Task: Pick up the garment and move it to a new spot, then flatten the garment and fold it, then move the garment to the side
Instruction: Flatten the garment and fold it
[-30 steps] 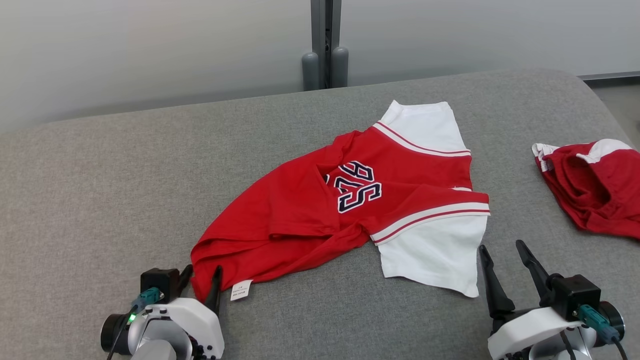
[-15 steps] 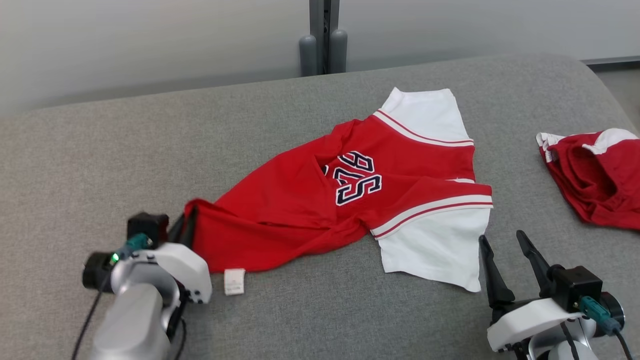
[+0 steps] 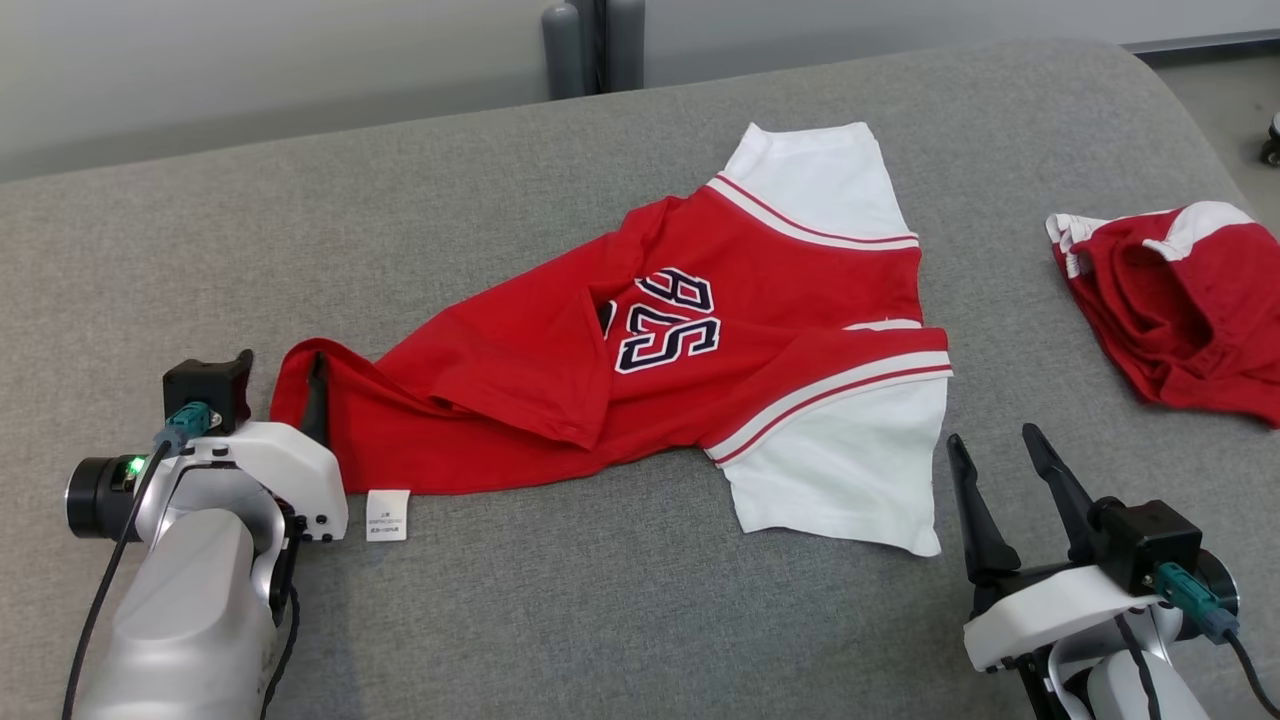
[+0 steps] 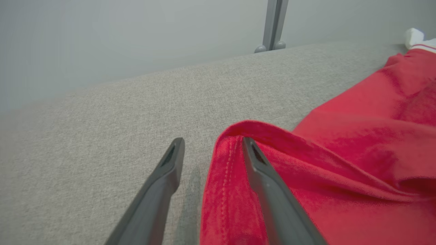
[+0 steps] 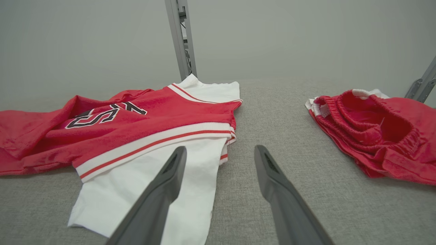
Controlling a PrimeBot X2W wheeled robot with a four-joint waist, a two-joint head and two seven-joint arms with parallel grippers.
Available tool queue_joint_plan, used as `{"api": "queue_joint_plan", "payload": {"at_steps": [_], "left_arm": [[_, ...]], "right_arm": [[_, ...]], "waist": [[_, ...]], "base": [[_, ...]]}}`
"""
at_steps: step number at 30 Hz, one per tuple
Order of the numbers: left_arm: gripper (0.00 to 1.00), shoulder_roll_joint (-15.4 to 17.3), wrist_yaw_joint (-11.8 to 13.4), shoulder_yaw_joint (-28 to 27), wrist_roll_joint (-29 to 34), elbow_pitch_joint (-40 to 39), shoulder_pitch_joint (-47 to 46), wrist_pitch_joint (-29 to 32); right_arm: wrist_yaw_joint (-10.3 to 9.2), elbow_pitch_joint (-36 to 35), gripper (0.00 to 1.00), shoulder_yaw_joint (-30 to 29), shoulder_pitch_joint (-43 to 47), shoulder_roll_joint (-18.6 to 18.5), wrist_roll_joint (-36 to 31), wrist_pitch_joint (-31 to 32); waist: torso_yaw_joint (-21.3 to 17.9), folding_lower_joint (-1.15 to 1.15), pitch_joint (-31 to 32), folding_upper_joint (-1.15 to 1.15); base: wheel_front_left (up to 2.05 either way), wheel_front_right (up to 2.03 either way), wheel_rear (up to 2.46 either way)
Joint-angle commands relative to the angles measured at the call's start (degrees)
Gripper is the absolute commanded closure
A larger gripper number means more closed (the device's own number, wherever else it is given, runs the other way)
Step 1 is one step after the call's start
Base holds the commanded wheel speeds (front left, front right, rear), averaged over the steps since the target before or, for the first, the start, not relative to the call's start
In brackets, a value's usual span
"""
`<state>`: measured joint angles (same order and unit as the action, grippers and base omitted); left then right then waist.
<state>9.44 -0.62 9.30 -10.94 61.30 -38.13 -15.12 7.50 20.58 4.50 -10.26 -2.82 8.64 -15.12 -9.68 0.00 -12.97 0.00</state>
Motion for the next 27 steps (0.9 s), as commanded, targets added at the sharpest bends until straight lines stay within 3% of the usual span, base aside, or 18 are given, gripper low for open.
{"api": "queue_joint_plan", "payload": {"at_steps": [1,10,19,27], "left_arm": [[0.0,0.4,1.4,-0.6,0.2,-1.4,1.2,0.0],[0.0,-0.9,4.5,-2.6,1.1,-14.4,10.3,0.0],[0.0,-3.7,4.7,-4.8,2.8,-29.0,25.0,0.0],[0.0,-5.2,4.5,-5.7,4.9,-36.9,34.5,0.0]], "right_arm": [[-0.02,-0.4,0.0,-0.4,-0.2,-0.3,0.1,0.0],[-0.02,-0.7,0.0,-0.5,1.2,-0.3,-0.5,0.0],[-0.02,-0.2,0.0,-1.1,4.1,-0.3,-0.8,0.0],[-0.02,0.5,0.0,-1.0,6.6,-0.3,-0.9,0.0]], "waist": [[0.4,0.0,0.6,0.0],[3.0,0.0,4.4,0.0],[6.0,0.0,9.6,0.0],[6.9,0.0,12.9,0.0]], "base": [[0.0,0.0,0.0],[0.0,0.0,0.0],[0.0,0.0,0.0],[0.0,0.0,0.0]]}}
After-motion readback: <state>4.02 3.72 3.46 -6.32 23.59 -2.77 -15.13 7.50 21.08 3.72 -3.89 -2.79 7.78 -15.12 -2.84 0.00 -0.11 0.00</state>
